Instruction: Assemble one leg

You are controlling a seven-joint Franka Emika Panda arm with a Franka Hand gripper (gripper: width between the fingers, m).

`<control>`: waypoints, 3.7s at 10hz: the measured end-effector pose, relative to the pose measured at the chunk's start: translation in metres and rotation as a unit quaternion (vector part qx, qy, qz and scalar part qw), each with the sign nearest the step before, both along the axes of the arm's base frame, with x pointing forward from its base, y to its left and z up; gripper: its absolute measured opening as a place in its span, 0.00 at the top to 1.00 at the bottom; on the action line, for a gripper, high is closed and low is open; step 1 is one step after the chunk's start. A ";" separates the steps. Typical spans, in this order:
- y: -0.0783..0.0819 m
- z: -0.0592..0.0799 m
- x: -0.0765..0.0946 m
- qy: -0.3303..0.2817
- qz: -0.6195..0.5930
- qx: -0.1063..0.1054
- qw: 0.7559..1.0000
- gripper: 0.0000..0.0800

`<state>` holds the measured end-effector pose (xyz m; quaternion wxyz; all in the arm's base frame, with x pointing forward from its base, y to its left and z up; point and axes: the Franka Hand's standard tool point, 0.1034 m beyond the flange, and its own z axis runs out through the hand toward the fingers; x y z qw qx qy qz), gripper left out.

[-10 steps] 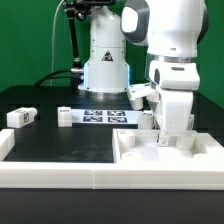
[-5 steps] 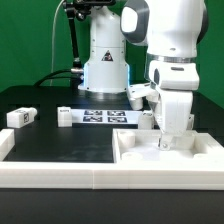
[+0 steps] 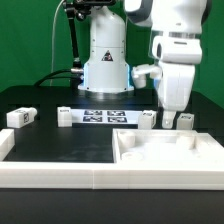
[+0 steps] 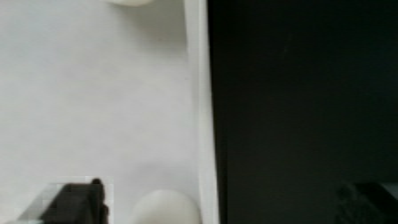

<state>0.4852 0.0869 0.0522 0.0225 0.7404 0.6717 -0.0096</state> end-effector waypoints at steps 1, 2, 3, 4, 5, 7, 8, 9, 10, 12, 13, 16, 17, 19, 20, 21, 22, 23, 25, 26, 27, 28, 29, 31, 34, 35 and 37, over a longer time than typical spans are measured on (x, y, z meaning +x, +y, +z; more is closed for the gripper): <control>0.003 0.013 -0.002 -0.010 -0.012 0.000 1.000 0.19; 0.003 0.013 -0.003 -0.009 -0.015 0.001 1.000 0.19; 0.002 0.012 -0.003 -0.009 -0.016 0.001 1.000 0.19; 0.002 0.012 -0.003 -0.009 -0.029 0.001 1.000 0.19; 0.002 0.011 -0.003 -0.010 -0.055 0.002 0.998 0.19; 0.007 0.011 -0.008 -0.045 -0.216 0.039 0.975 0.19; 0.010 0.007 -0.021 -0.044 -0.284 0.047 0.957 0.19; 0.021 0.008 -0.021 -0.048 -0.366 0.058 0.928 0.19; 0.029 0.007 -0.022 -0.044 -0.425 0.064 0.902 0.19; 0.031 0.006 -0.022 -0.040 -0.478 0.071 0.875 0.19; 0.031 0.006 -0.023 -0.038 -0.501 0.073 0.861 0.19; 0.039 0.008 -0.030 -0.040 -0.623 0.095 0.776 0.19; 0.045 0.005 -0.038 -0.037 -0.654 0.099 0.749 0.19; 0.052 0.003 -0.044 -0.029 -0.726 0.105 0.679 0.19; 0.055 -0.001 -0.047 -0.028 -0.747 0.110 0.655 0.19; 0.055 0.000 -0.046 -0.023 -0.779 0.112 0.616 0.19; 0.055 -0.001 -0.046 -0.021 -0.780 0.109 0.616 0.19; 0.054 -0.001 -0.046 -0.017 -0.776 0.104 0.622 0.19; 0.055 -0.001 -0.047 -0.015 -0.770 0.100 0.630 0.19; 0.052 -0.004 -0.048 0.002 -0.758 0.079 0.648 0.19; 0.048 -0.004 -0.047 0.023 -0.747 0.058 0.662 0.19; 0.048 -0.003 -0.048 0.049 -0.746 0.032 0.663 0.19; 0.050 -0.001 -0.051 0.075 -0.745 0.005 0.663 0.19; 0.044 -0.001 -0.055 0.134 -0.733 -0.050 0.665 0.19; 0.050 -0.004 -0.059 0.202 -0.719 -0.114 0.655 0.19; 0.052 -0.005 -0.058 0.222 -0.713 -0.133 0.651 0.19; 0.054 -0.008 -0.061 0.265 -0.699 -0.174 0.641 0.19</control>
Offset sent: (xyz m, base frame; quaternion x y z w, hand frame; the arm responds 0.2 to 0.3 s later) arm 0.0000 0.0000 0.0000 0.0000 0.0000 0.0650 0.9979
